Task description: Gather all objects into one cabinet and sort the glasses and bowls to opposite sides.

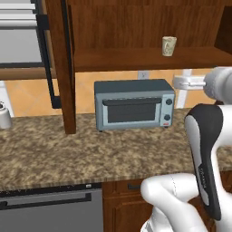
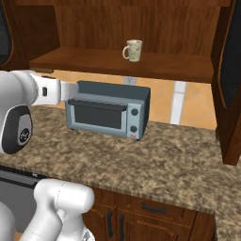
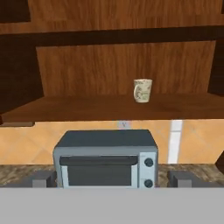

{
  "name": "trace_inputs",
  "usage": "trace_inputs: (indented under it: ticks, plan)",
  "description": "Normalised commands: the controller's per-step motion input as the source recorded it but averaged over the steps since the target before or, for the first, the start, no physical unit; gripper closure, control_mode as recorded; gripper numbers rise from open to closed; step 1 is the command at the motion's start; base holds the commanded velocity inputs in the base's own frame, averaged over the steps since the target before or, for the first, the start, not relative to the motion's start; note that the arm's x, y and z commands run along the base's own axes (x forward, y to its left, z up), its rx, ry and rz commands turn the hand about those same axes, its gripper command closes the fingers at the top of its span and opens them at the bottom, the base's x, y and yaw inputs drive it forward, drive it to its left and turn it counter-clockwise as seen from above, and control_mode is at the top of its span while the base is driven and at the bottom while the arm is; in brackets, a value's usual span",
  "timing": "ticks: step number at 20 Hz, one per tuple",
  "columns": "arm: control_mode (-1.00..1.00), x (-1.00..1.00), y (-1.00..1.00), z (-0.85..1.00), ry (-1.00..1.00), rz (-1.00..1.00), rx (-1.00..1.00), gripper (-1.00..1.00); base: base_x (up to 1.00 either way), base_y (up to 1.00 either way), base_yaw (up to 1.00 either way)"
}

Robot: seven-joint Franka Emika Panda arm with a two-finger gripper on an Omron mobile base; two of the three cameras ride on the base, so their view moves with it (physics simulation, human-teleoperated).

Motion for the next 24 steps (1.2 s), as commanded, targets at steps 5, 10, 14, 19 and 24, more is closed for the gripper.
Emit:
trace_inputs:
  ticks: [5,10,14,19,24]
  plan:
    - [-1.0,0.37,-0.24,0.97,-0.05,-0.06,-0.17,-1.0,0.0,0.0,0.0]
    - [-1.0,0.47,-0.38,-0.19,0.01,-0.14,0.1,-1.0,0.0,0.0,0.0]
    - [-1.0,1.0,-0.36,-0.4,-0.01,-0.1,0.0,-1.0,0.0,0.0,0.0]
    - [-1.0,0.82,-0.09,0.01,-0.02,-0.08,0.0,-1.0,0.0,0.0,0.0]
    - [-1.0,0.74,-0.36,0.25,0.0,-0.05,0.09,-1.0,0.0,0.0,0.0]
